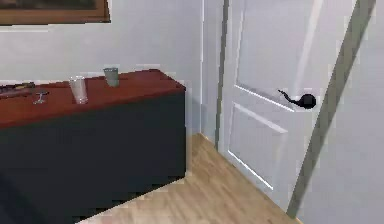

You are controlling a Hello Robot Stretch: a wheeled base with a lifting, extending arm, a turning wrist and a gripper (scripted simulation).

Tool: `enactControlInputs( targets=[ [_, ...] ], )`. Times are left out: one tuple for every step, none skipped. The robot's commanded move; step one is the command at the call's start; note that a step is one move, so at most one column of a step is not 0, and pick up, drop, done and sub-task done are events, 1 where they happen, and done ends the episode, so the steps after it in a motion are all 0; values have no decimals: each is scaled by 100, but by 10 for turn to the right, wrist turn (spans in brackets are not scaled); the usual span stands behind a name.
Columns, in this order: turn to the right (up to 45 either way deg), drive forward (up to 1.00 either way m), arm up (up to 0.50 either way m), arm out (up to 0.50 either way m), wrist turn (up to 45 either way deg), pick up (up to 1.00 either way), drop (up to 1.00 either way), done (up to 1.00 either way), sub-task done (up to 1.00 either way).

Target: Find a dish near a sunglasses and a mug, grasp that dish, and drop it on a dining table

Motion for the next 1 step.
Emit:
enactControlInputs(
  targets=[
    [450,0,0,0,0,0,0,0,0]
  ],
)
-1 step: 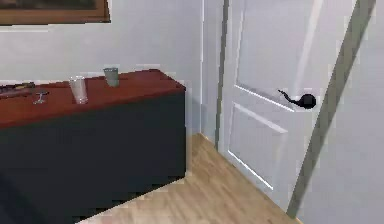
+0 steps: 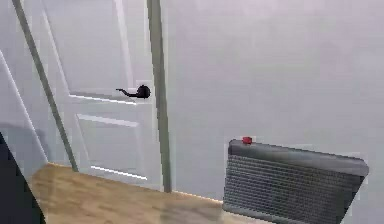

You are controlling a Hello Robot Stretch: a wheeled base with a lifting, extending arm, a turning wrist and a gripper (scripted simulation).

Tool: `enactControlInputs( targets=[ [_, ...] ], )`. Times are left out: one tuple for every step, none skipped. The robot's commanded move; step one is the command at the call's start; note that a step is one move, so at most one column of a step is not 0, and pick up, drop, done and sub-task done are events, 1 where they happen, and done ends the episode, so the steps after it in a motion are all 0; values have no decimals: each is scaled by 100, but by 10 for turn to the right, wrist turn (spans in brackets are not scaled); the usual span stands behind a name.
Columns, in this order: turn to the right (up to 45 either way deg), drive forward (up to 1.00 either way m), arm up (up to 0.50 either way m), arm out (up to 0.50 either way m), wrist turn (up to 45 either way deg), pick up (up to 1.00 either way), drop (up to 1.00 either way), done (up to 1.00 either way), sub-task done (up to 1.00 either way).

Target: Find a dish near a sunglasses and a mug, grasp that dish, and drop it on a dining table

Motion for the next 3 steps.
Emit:
enactControlInputs(
  targets=[
    [450,0,0,0,0,0,0,0,0],
    [450,0,0,0,0,0,0,0,0],
    [150,0,0,0,0,0,0,0,0]
  ],
)
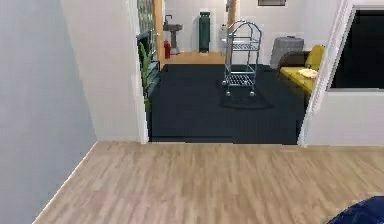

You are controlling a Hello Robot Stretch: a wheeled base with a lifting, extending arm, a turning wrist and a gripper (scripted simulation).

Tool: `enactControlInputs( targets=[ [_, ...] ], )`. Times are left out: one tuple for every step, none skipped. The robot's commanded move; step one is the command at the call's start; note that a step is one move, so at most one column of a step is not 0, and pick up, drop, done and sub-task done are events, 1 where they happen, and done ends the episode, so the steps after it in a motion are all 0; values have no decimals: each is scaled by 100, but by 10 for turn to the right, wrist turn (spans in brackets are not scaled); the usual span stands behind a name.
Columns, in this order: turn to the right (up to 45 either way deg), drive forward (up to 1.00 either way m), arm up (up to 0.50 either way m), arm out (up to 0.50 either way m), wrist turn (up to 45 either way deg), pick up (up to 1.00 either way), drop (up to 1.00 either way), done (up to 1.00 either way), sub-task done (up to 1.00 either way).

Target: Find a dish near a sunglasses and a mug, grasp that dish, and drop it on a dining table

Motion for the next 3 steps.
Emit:
enactControlInputs(
  targets=[
    [0,100,0,0,0,0,0,0,0],
    [0,100,0,0,0,0,0,0,0],
    [30,0,0,0,0,0,0,0,0]
  ],
)
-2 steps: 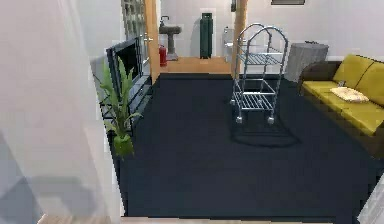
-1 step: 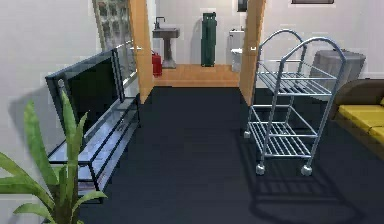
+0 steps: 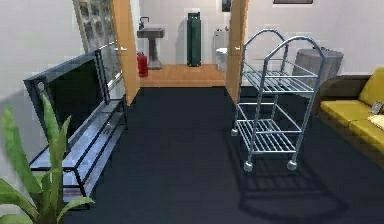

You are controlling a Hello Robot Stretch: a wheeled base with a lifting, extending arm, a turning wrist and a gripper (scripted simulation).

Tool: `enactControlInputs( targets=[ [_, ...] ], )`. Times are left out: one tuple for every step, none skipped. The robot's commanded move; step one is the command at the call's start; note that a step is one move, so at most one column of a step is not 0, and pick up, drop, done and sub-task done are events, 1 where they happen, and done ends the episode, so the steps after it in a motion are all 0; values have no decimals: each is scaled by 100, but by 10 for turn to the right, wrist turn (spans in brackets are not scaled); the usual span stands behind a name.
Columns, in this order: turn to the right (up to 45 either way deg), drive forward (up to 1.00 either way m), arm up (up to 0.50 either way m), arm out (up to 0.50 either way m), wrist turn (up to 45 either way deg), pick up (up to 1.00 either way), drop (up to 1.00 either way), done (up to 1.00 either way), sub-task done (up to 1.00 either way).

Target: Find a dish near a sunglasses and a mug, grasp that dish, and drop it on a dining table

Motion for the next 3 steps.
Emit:
enactControlInputs(
  targets=[
    [0,100,0,0,0,0,0,0,0],
    [0,100,0,0,0,0,0,0,0],
    [0,65,0,0,0,0,0,0,0]
  ],
)
